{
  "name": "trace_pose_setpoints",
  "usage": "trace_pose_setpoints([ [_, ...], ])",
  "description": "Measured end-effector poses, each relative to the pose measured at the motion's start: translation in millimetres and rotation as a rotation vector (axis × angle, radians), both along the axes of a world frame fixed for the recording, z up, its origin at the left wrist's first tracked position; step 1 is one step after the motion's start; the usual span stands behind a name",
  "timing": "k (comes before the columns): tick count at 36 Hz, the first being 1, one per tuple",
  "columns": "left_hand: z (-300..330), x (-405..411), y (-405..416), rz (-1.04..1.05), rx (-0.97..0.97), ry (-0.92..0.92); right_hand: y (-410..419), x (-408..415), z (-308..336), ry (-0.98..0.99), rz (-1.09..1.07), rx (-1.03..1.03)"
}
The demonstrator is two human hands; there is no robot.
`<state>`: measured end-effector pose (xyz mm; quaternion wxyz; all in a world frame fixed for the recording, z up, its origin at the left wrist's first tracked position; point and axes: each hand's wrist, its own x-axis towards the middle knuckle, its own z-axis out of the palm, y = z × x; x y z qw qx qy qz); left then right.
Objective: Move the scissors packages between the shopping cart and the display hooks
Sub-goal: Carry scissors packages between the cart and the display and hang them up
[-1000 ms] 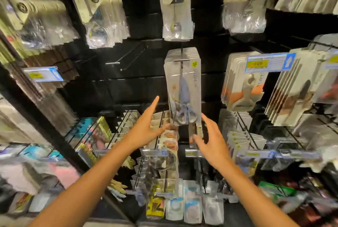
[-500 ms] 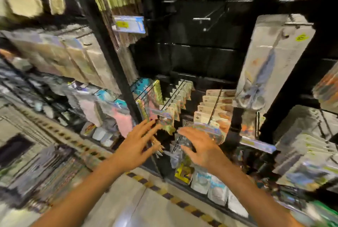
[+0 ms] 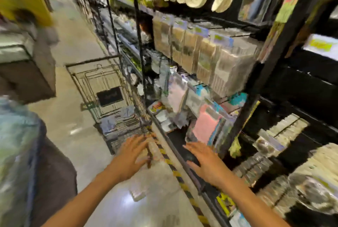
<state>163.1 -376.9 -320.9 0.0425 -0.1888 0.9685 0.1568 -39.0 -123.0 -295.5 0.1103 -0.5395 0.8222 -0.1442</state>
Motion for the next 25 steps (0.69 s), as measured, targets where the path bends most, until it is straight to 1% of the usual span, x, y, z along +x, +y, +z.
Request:
trace_pose_setpoints([
  [4,-4,51,-45,0.131,-0.032,-0.028,-66,23,-7,-0.001,0.072,0.026],
  [7,-18,85,-76,0.169,-0.04,0.026,-110,41,-12,-0.015,0.119,0.05],
  [10,-32,112,-101,0.231,0.015,-0.005,-146,52,-18,-0.019,0.153,0.118],
  [12,-39,123,-115,0.26,-0.002,-0.001,-166,56,-24,-0.027,0.165,0.163],
  [14,-42,128,-127,0.272,-0.017,0.01,-182,57,-31,-0.039,0.173,0.175],
  [20,-52,124,-152,0.343,0.02,-0.014,-225,39,-55,-0.015,0.209,0.195],
  [25,-63,101,-176,0.354,0.016,-0.092,-268,13,-68,-0.038,0.242,0.229],
])
